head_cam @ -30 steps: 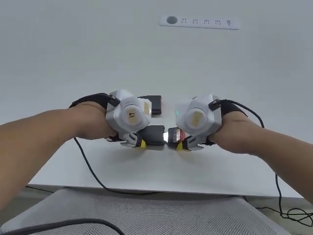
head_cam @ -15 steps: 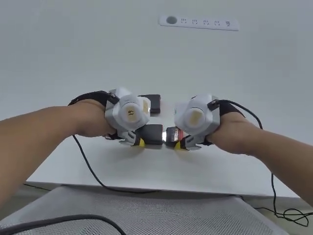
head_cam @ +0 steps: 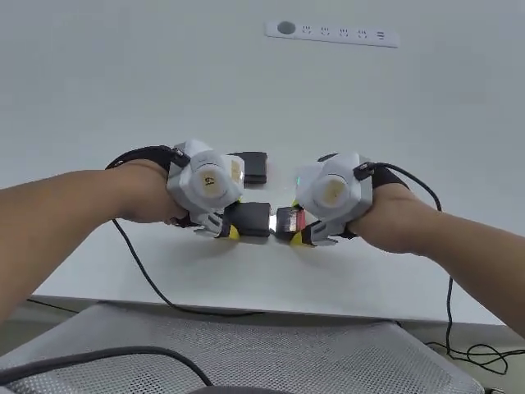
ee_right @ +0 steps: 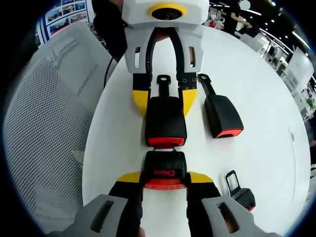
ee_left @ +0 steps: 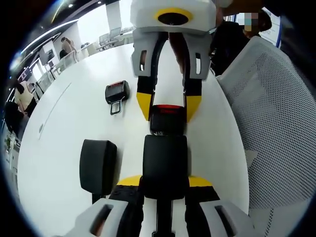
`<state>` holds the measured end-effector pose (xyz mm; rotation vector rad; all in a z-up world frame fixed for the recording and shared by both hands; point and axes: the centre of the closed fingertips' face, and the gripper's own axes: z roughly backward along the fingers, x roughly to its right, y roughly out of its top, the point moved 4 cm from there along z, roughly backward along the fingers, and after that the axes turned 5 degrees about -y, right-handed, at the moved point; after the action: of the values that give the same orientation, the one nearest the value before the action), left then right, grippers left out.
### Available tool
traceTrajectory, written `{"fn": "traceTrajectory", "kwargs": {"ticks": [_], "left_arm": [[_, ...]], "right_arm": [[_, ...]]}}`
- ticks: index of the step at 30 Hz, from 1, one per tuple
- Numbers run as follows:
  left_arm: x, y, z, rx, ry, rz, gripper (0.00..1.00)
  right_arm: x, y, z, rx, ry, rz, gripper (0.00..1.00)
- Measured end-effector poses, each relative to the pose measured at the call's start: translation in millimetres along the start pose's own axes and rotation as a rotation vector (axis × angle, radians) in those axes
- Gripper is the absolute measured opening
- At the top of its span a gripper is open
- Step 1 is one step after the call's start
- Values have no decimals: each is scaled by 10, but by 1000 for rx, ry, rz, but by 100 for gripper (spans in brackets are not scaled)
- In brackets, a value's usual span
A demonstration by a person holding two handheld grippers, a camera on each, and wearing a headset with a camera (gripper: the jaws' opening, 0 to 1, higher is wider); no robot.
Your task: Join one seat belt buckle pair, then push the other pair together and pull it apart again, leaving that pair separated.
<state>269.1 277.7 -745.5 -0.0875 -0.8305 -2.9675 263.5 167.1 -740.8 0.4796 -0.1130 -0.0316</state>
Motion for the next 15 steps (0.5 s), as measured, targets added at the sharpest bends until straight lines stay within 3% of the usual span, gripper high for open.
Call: {"fn": "traceTrajectory", "kwargs": {"ticks": [15], "left_arm": [[12,12,18,-4,3,4,32]], "right_arm": [[-2,-15,6,-5,-6,-1,30]]}}
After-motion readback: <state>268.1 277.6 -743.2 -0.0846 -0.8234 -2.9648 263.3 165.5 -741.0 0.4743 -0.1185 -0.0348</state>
